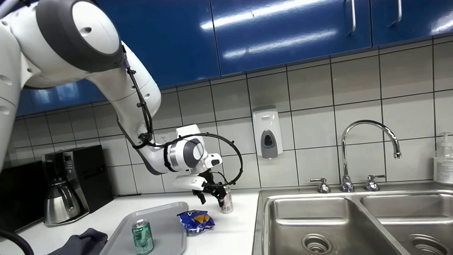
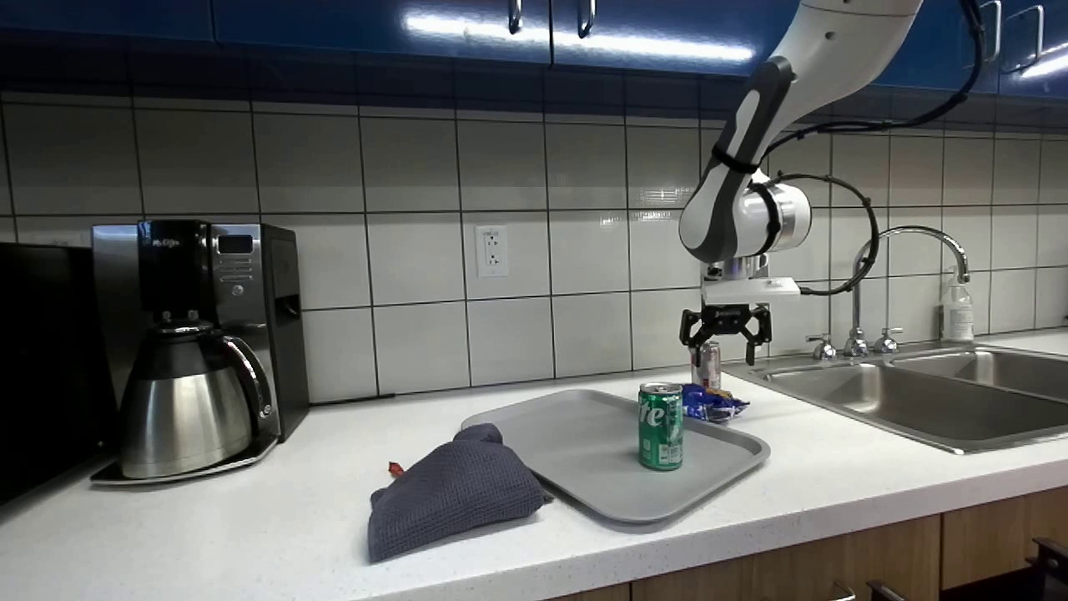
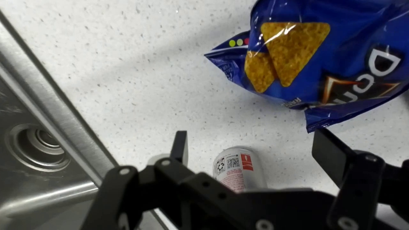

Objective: Put the green and gray cans on the tray

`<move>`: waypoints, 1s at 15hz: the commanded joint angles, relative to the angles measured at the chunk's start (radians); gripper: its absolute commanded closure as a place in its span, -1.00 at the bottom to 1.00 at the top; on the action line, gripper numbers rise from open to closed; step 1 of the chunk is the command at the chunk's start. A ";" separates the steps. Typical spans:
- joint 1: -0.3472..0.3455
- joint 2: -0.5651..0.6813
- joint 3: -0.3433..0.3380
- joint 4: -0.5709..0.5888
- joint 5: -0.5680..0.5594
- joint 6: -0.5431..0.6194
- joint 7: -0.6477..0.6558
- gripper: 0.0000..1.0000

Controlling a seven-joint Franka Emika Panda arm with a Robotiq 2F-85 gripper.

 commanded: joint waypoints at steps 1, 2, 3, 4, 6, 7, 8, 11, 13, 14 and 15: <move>-0.020 0.063 0.007 0.091 0.042 -0.028 -0.060 -1.00; -0.021 0.074 0.006 0.107 0.046 -0.031 -0.064 -1.00; -0.024 0.085 0.006 0.122 0.051 -0.032 -0.070 -1.00; -0.026 0.094 0.006 0.135 0.052 -0.033 -0.074 -1.00; -0.030 0.111 0.005 0.162 0.054 -0.035 -0.081 -1.00; -0.032 0.118 0.005 0.174 0.054 -0.036 -0.084 -1.00; -0.035 0.128 0.007 0.189 0.056 -0.040 -0.090 -1.00; -0.038 0.151 0.008 0.223 0.057 -0.046 -0.094 -1.00; -0.037 0.168 0.006 0.245 0.055 -0.050 -0.094 -1.00; -0.038 0.178 0.007 0.258 0.056 -0.053 -0.094 -1.00; -0.038 0.188 0.005 0.270 0.055 -0.056 -0.092 -1.00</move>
